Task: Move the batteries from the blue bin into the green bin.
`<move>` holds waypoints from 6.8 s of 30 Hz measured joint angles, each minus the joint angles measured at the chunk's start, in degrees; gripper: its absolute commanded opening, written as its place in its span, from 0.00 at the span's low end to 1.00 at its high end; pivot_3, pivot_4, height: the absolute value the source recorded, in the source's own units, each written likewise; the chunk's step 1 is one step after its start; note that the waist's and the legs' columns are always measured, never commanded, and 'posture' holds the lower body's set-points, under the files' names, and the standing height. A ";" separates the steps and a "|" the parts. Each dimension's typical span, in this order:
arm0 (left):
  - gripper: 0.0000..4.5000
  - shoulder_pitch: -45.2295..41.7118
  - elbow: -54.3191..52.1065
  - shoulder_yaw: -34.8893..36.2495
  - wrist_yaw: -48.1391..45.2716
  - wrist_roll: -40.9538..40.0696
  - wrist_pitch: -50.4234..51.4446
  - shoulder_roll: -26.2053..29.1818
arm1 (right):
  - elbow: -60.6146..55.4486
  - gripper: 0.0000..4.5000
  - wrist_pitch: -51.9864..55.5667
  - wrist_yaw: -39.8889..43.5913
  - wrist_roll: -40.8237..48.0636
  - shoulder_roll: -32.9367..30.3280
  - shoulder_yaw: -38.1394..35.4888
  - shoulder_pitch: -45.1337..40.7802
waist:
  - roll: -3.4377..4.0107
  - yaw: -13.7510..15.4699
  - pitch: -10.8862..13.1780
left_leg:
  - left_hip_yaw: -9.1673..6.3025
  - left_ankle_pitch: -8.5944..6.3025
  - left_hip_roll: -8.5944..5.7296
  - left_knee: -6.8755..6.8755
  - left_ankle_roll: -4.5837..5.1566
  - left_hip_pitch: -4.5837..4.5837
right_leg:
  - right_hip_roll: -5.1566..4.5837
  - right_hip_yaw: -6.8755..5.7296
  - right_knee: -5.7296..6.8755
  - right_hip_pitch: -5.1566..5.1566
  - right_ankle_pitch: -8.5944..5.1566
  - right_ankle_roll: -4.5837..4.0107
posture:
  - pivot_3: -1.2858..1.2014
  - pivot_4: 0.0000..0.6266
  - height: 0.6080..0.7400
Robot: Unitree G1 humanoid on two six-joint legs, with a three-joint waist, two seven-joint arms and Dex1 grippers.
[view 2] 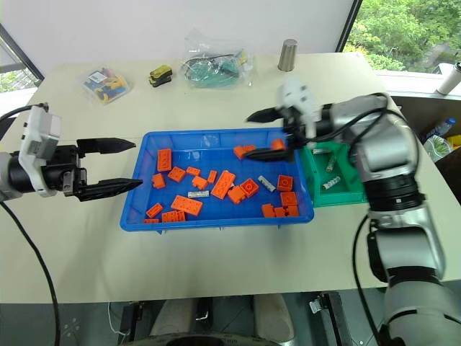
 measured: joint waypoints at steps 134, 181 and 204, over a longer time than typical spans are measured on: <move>1.00 -11.14 4.30 -16.10 -4.86 10.30 -6.91 -11.11 | -7.36 0.99 31.17 -25.41 -2.63 0.94 6.41 8.86 | -0.20 2.49 -0.11 | -0.78 -0.09 0.09 0.85 0.18 -0.80 | 0.31 -0.49 0.17 -0.16 0.01 -0.04 | 0.52 0.24 1.00; 1.00 -15.77 9.56 -18.65 -6.17 11.42 -8.24 -14.68 | -9.15 0.55 40.31 -30.49 2.95 -18.80 -22.04 16.20 | -0.24 0.94 -0.14 | -0.77 -0.13 0.11 0.73 0.25 -0.69 | 0.44 -0.43 0.02 -0.06 0.02 -0.05 | 0.52 0.24 1.00; 1.00 -13.67 7.11 -17.67 -4.68 11.66 -8.58 -13.80 | -11.66 0.97 16.19 -16.38 -5.28 -16.93 4.55 12.68 | -0.24 1.52 -0.14 | -0.79 -0.13 0.12 0.78 0.25 -0.73 | 0.35 -0.45 0.02 -0.07 0.02 -0.04 | 0.52 0.24 1.00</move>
